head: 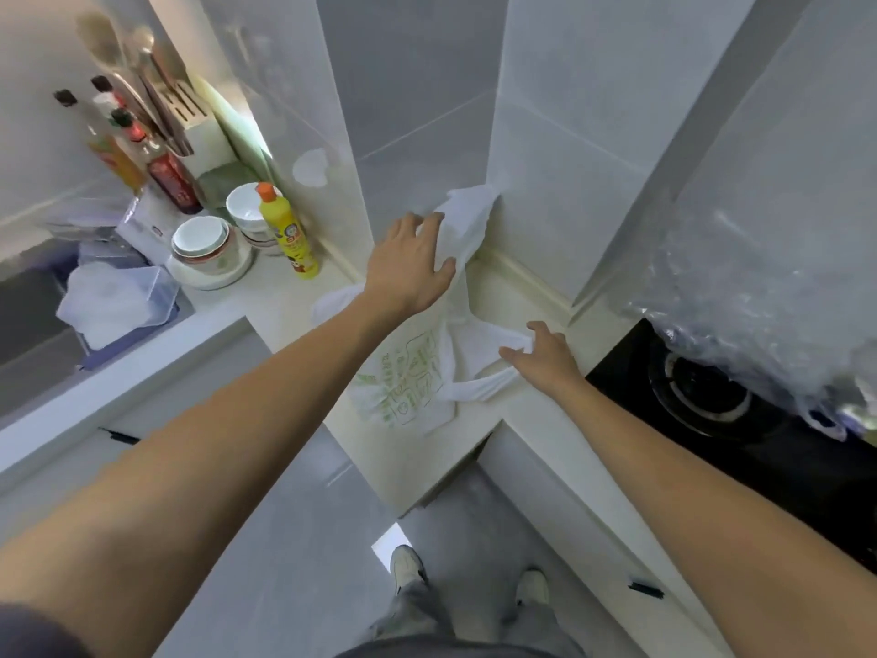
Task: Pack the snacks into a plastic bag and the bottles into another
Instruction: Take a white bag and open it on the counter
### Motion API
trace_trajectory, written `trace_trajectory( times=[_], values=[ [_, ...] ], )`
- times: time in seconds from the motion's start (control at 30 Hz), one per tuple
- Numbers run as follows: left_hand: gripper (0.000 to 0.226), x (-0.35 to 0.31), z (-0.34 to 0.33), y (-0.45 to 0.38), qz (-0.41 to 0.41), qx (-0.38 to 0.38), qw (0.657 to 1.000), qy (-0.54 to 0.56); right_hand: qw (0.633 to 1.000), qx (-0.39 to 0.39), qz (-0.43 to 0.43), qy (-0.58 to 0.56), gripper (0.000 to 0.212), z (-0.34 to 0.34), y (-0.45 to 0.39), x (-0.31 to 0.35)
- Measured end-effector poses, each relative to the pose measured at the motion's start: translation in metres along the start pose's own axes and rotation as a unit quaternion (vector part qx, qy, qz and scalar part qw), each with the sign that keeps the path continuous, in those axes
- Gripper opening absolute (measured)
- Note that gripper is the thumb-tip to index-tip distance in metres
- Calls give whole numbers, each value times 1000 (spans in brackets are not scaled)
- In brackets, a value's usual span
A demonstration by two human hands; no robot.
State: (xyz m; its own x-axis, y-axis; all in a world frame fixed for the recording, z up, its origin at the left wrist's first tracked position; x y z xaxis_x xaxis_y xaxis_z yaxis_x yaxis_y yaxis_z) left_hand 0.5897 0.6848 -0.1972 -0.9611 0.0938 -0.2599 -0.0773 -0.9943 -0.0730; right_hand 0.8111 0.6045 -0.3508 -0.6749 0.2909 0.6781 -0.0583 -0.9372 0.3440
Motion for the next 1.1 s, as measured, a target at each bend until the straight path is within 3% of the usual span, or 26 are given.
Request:
trace_trajectory(
  times=[0.17,0.23,0.33,0.4,0.67,0.77,0.8,0.87,0.93,1.0,1.1],
  values=[
    [66,-12,-41,-55,24,81,995,-56,989,-2,-63,-131,93,-22,-22,-19],
    [65,-10,-57,-64,39,103,992,-64,987,-9,-61,-148,75,-23,-33,-23],
    [57,-5,-71,-65,45,108,992,-36,986,-35,-31,-158,27,-10,-44,-16],
    [52,0,-68,-63,45,88,995,-17,984,-58,-9,-171,14,7,-44,-4],
    [48,17,-1,-13,63,-67,989,113,952,-169,135,-216,5,107,-47,81],
    [53,26,14,11,103,-86,979,151,909,-160,243,-297,26,130,-37,105],
    [56,29,16,16,122,-82,977,158,910,-149,253,-291,36,131,-36,101],
    [61,32,12,16,157,-53,974,157,940,-97,222,-241,54,116,-42,81],
    [59,32,5,9,176,-10,974,140,965,-45,194,-168,54,93,-48,62],
    [43,28,-1,4,182,19,974,134,972,-32,191,-134,42,81,-46,56],
    [15,22,-1,7,168,15,974,151,968,22,207,-138,66,70,-35,61]
  ],
)
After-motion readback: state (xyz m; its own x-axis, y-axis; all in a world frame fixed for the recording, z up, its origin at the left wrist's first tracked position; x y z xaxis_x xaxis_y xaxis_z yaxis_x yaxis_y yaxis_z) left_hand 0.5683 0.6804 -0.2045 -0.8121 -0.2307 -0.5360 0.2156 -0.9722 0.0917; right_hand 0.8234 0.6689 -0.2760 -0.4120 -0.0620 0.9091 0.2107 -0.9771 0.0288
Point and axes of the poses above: each hand's wrist, its own y-axis away from the middle knuckle, its own z-axis out of the back of the hand, x = y × z, the point moved 7 cm from there along -y, towards the middle knuckle, and after that the axes turned 10 degrees about z, right-handed, at the moved point
